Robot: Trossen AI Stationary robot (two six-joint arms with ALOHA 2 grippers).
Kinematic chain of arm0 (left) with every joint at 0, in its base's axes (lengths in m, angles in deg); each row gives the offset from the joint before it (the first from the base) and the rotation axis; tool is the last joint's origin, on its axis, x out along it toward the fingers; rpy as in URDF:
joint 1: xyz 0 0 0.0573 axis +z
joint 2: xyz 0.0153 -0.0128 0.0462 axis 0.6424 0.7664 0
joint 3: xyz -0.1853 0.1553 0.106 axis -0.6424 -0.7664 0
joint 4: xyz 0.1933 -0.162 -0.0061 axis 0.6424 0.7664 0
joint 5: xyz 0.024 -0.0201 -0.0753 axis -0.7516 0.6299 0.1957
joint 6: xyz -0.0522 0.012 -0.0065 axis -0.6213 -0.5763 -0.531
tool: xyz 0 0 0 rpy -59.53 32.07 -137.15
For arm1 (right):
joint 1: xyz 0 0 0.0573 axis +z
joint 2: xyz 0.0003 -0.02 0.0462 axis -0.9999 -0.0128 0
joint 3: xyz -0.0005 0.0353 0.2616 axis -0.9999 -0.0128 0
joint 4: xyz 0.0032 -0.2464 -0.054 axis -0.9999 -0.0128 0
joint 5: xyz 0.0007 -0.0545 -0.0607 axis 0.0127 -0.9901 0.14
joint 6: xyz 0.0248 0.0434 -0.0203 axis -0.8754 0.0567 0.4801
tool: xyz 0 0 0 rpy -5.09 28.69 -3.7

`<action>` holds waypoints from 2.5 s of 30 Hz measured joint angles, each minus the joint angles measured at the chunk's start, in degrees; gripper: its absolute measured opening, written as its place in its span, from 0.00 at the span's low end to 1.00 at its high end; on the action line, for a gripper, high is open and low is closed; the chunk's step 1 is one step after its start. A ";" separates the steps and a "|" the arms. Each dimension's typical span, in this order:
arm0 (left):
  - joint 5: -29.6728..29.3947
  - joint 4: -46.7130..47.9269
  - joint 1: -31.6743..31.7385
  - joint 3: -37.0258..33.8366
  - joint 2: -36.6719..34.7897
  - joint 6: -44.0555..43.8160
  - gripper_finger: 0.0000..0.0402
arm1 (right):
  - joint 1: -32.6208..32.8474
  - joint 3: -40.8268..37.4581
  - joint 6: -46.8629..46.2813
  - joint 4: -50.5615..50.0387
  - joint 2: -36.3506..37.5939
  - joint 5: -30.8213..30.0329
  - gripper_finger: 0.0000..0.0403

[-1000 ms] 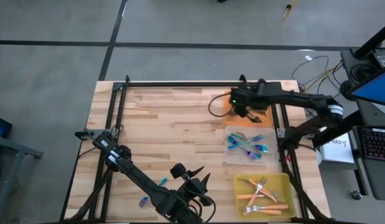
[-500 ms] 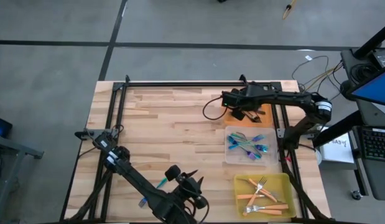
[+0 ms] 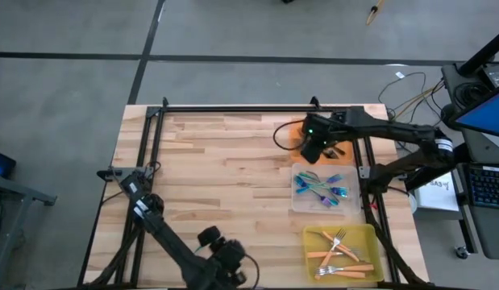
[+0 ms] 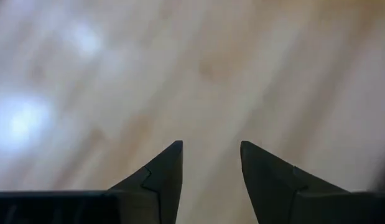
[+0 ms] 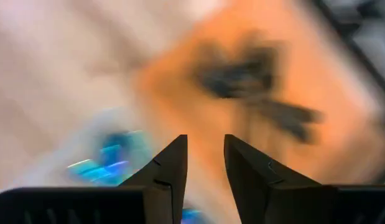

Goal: Sort silverware by color (type)
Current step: Put the blue fork into the transparent bin

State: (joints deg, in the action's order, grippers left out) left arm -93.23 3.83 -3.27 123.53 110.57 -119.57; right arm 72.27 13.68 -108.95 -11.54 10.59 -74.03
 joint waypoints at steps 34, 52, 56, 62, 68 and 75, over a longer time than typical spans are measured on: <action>31.07 -0.28 -7.15 -24.71 0.02 -19.65 0.35 | 41.37 -0.07 -7.15 23.96 2.29 5.43 0.20; 33.69 -5.79 -6.36 -28.54 -0.28 -19.52 0.30 | 41.37 0.00 -6.86 24.87 2.29 4.39 0.20; 35.52 -5.54 -6.00 -28.61 -0.13 -19.80 0.21 | 41.37 0.00 -6.77 24.86 2.29 4.04 0.19; 35.93 -5.47 -5.96 -28.81 0.01 -20.94 0.03 | 41.39 0.00 -6.74 24.85 2.29 4.00 0.18; 35.93 -5.30 -5.97 -27.81 0.09 -21.92 0.00 | 41.40 0.00 -6.78 24.85 2.29 3.97 0.19; 29.93 -0.20 -6.00 -21.23 -0.02 -21.97 0.00 | 41.74 0.00 -8.92 24.11 2.29 4.16 0.17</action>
State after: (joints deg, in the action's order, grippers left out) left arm -63.30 3.62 -9.26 102.30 110.55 -141.54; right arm 114.01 13.68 -117.88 12.56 12.88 -69.87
